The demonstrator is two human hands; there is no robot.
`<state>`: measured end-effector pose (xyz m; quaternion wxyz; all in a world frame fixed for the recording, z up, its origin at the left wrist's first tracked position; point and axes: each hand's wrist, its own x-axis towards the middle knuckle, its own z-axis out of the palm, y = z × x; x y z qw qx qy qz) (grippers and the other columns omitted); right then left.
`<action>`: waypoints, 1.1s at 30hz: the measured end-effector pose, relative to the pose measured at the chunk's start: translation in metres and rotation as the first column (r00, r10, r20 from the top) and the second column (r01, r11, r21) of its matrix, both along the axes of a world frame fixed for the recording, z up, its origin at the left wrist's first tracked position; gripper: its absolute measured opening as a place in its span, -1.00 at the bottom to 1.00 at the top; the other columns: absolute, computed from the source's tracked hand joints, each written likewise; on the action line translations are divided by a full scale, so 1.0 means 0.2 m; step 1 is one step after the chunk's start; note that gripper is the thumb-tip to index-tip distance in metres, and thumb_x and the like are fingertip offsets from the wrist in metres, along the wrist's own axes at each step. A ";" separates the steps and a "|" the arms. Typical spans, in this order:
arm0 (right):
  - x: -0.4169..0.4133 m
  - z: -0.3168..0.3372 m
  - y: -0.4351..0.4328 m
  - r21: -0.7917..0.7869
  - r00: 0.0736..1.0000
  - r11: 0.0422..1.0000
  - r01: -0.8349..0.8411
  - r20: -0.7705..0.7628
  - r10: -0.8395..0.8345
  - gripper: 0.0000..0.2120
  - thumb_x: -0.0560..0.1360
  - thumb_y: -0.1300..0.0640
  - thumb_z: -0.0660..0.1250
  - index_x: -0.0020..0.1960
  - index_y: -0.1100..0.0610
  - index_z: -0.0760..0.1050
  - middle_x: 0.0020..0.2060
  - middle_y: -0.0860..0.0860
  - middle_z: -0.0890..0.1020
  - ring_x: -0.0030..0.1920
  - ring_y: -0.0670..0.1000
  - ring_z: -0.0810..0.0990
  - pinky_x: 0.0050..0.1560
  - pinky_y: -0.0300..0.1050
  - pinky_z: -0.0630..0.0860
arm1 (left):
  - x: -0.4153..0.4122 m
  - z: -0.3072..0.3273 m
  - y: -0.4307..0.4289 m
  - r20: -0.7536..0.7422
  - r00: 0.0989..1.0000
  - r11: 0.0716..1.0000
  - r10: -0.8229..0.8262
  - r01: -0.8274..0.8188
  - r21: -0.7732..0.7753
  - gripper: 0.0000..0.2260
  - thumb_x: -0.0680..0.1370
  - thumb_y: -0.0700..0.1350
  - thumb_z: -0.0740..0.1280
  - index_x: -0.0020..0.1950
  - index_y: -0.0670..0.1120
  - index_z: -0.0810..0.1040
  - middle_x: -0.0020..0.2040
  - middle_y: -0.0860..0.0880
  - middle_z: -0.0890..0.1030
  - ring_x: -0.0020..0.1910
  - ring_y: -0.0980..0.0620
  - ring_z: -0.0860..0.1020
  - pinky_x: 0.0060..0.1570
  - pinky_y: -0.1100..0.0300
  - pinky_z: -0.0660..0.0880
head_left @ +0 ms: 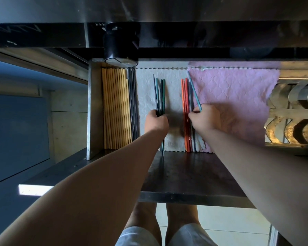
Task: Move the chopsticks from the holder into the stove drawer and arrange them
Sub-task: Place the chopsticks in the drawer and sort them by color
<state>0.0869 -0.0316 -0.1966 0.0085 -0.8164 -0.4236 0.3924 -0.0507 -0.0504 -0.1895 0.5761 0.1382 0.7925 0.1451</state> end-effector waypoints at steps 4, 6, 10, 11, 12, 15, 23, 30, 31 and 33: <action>0.00 0.02 0.04 -0.034 0.999 0.999 0.028 0.035 -0.026 -0.83 0.43 0.06 0.34 -0.08 0.15 0.57 -0.20 0.07 0.61 -0.15 0.16 0.60 -0.19 -0.13 0.48 | 0.00 0.02 0.01 0.014 1.000 1.000 0.008 -0.008 -0.017 -0.83 0.59 -0.26 0.20 0.13 -0.14 0.53 -0.12 -0.12 0.60 -0.19 -0.08 0.58 -0.04 -0.04 0.61; 0.01 0.04 0.05 -0.032 0.997 0.999 0.019 0.082 -0.017 -0.73 0.47 0.01 0.27 0.04 0.17 0.56 -0.12 0.09 0.63 -0.12 0.17 0.58 -0.19 -0.11 0.50 | -0.01 0.02 0.01 0.021 1.000 0.999 0.022 -0.022 -0.026 -0.83 0.60 -0.29 0.19 0.11 -0.17 0.54 -0.13 -0.13 0.61 -0.18 -0.09 0.59 -0.02 -0.08 0.60; 0.01 0.07 0.03 0.018 0.997 0.999 -0.033 0.064 0.032 -0.80 0.52 0.03 0.19 -0.09 0.16 0.47 -0.19 0.10 0.56 -0.20 0.15 0.50 -0.25 -0.12 0.36 | -0.04 0.03 0.02 -0.014 0.999 0.999 0.041 -0.042 -0.029 -0.85 0.60 -0.26 0.28 0.13 -0.14 0.58 -0.09 -0.08 0.66 -0.16 -0.05 0.64 -0.03 -0.09 0.64; 0.01 0.07 0.02 0.044 1.000 0.999 -0.026 0.016 0.026 -0.82 0.52 0.06 0.20 -0.18 0.15 0.43 -0.26 0.08 0.53 -0.23 0.14 0.50 -0.27 -0.13 0.36 | -0.06 0.03 0.03 -0.035 0.999 0.999 0.040 -0.041 -0.026 -0.85 0.59 -0.25 0.31 0.12 -0.14 0.59 -0.10 -0.07 0.67 -0.14 -0.05 0.65 -0.03 -0.08 0.64; -0.01 0.08 0.01 0.072 0.999 0.997 -0.015 -0.050 0.018 -0.80 0.51 0.09 0.22 -0.26 0.14 0.37 -0.35 0.05 0.48 -0.30 0.11 0.47 -0.34 -0.15 0.33 | -0.08 0.03 0.03 -0.068 0.997 0.999 0.033 -0.035 -0.024 -0.85 0.58 -0.24 0.33 0.13 -0.14 0.61 -0.08 -0.07 0.67 -0.12 -0.07 0.66 -0.03 -0.07 0.64; -0.07 0.09 -0.04 0.133 0.978 0.991 0.002 -0.209 0.026 -0.74 0.45 0.21 0.29 -0.37 0.19 0.30 -0.50 0.00 0.31 -0.42 0.02 0.30 -0.42 -0.13 0.23 | -0.13 0.03 0.05 -0.147 0.989 0.999 0.028 -0.034 -0.041 -0.87 0.57 -0.21 0.36 0.11 -0.15 0.61 -0.10 -0.05 0.64 -0.07 -0.13 0.66 0.00 -0.05 0.63; -0.30 0.04 0.01 -0.058 0.969 0.996 0.066 -0.235 -0.078 -0.82 0.41 0.08 0.40 -0.24 0.20 0.57 -0.43 0.01 0.50 -0.35 0.04 0.49 -0.40 -0.21 0.31 | -0.27 0.03 0.03 -0.216 0.975 0.998 -0.054 0.049 -0.030 -0.79 0.56 -0.22 0.36 0.20 -0.12 0.60 0.01 -0.09 0.65 -0.14 -0.05 0.60 -0.11 0.12 0.60; -0.41 0.01 0.03 -0.115 0.975 0.993 0.010 -0.220 -0.035 -0.86 0.43 0.07 0.43 -0.23 0.12 0.58 -0.38 0.00 0.56 -0.27 0.05 0.55 -0.30 -0.23 0.35 | -0.31 0.04 0.04 -0.289 0.941 0.984 -0.175 0.173 -0.031 -0.75 0.54 -0.18 0.39 0.22 -0.13 0.56 0.06 -0.09 0.63 -0.15 0.00 0.51 -0.20 0.20 0.46; -0.41 0.01 0.03 -0.117 0.973 0.993 0.017 -0.227 -0.043 -0.85 0.44 0.06 0.44 -0.26 0.09 0.56 -0.42 -0.03 0.54 -0.29 0.03 0.54 -0.34 -0.23 0.34 | -0.31 0.04 0.04 -0.295 0.936 0.982 -0.189 0.186 -0.038 -0.73 0.54 -0.17 0.40 0.23 -0.13 0.55 0.08 -0.09 0.62 -0.14 -0.01 0.50 -0.18 0.19 0.46; -0.44 0.01 0.03 -0.113 0.974 0.993 0.023 -0.222 -0.048 -0.83 0.44 0.05 0.46 -0.27 0.07 0.54 -0.44 -0.06 0.51 -0.30 0.01 0.52 -0.37 -0.24 0.32 | -0.34 0.03 0.04 -0.302 0.931 0.978 -0.206 0.203 -0.042 -0.72 0.53 -0.14 0.42 0.22 -0.13 0.52 0.08 -0.10 0.60 -0.12 -0.02 0.51 -0.17 0.16 0.48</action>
